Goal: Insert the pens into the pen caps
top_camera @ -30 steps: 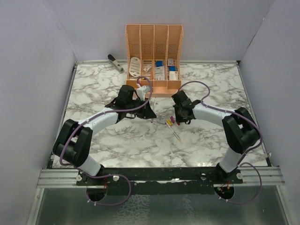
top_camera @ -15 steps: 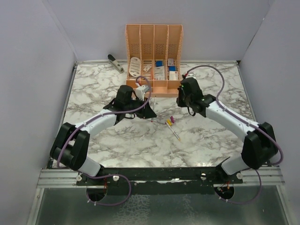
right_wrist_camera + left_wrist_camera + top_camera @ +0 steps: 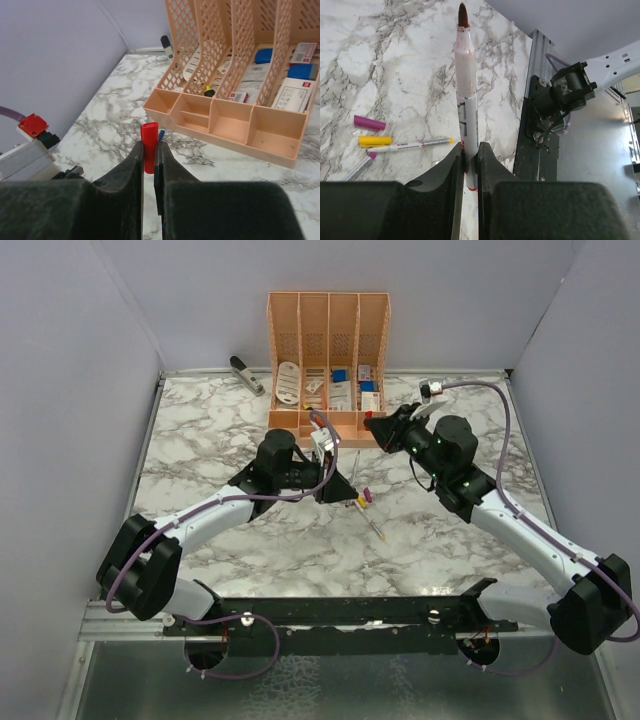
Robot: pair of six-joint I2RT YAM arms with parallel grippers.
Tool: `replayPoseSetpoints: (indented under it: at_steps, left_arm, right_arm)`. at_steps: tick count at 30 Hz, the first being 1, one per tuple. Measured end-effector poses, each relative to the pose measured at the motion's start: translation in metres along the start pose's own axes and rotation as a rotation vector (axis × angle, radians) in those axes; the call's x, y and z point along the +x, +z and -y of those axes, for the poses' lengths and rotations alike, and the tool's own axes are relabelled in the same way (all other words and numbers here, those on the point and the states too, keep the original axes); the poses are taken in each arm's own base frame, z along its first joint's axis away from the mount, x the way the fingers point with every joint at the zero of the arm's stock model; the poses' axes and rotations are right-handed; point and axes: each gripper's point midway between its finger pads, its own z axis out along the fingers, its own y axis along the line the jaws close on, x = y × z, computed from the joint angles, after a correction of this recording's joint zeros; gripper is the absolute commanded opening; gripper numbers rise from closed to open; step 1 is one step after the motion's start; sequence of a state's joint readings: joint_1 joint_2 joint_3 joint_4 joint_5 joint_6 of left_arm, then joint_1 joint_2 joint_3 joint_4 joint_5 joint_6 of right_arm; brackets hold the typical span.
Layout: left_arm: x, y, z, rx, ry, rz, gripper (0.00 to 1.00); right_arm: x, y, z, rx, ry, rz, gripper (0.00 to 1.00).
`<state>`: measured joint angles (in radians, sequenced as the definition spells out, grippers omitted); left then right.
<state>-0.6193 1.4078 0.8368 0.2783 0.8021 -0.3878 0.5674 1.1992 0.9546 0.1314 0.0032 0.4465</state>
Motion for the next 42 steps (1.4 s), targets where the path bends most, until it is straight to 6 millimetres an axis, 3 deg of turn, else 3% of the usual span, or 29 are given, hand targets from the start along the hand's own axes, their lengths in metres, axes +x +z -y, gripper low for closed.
replayPoseSetpoints:
  at_steps: [13, 20, 42]
  left_arm:
    - [-0.021, 0.007, 0.025, 0.064, 0.039, 0.083, 0.00]
    - [-0.025, 0.007, 0.025, 0.056, 0.034, 0.099, 0.00]
    - [-0.026, 0.008, 0.021, 0.037, 0.030, 0.107, 0.00]
  right_arm:
    - [-0.016, -0.037, -0.034, -0.235, 0.076, 0.203, 0.01]
    - [-0.026, -0.041, -0.043, -0.282, 0.095, 0.239, 0.01]
    - [-0.012, -0.042, -0.048, -0.314, 0.094, 0.174, 0.01]
